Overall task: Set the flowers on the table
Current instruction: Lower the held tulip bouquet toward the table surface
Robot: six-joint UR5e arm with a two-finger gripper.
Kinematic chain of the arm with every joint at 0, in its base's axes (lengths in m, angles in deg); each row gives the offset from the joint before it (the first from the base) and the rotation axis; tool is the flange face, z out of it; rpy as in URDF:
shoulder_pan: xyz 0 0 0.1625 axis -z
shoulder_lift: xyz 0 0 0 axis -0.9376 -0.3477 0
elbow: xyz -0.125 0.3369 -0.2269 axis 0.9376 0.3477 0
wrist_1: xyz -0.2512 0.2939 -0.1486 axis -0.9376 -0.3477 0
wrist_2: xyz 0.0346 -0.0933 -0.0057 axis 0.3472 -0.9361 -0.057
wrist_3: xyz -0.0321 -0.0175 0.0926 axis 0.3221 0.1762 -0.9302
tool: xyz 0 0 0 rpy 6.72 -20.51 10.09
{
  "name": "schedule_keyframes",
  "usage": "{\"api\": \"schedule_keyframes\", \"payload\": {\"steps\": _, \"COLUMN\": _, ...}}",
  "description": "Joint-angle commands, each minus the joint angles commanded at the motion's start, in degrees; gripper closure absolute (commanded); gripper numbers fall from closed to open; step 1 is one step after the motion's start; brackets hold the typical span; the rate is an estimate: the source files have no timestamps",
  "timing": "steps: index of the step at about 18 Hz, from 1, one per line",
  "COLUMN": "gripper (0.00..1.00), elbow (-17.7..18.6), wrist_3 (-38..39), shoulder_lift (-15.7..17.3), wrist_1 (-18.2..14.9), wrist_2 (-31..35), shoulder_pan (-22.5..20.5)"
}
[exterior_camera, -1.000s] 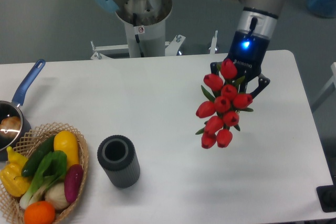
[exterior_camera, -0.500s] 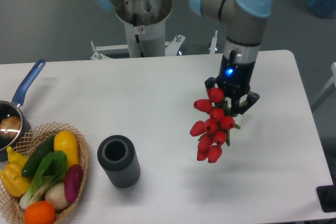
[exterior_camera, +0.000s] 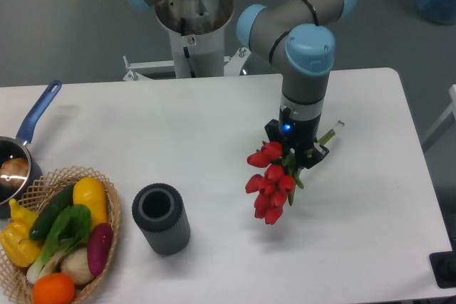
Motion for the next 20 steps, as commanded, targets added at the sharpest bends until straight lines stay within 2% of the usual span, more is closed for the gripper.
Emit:
{"api": "schedule_keyframes", "payload": {"steps": 5, "gripper": 0.63, "elbow": -0.26, "wrist_3": -0.09, "shoulder_lift": -1.32, "wrist_1": 0.0, "wrist_2": 8.16, "shoulder_pan": 1.93}}
{"api": "schedule_keyframes", "payload": {"steps": 15, "gripper": 0.58, "elbow": -0.44, "wrist_3": 0.35, "shoulder_lift": -3.16, "wrist_1": 0.26, "wrist_2": 8.0, "shoulder_pan": 2.64}}
{"api": "schedule_keyframes", "payload": {"steps": 16, "gripper": 0.57, "elbow": -0.61, "wrist_3": 0.27, "shoulder_lift": -3.17, "wrist_1": 0.35, "wrist_2": 8.0, "shoulder_pan": 2.64}}
{"api": "schedule_keyframes", "payload": {"steps": 17, "gripper": 0.52, "elbow": -0.61, "wrist_3": 0.18, "shoulder_lift": -3.17, "wrist_1": 0.35, "wrist_2": 8.0, "shoulder_pan": 2.64}}
{"api": "schedule_keyframes", "payload": {"steps": 20, "gripper": 0.49, "elbow": -0.79, "wrist_3": 0.09, "shoulder_lift": -3.34, "wrist_1": 0.44, "wrist_2": 8.0, "shoulder_pan": 2.64}}
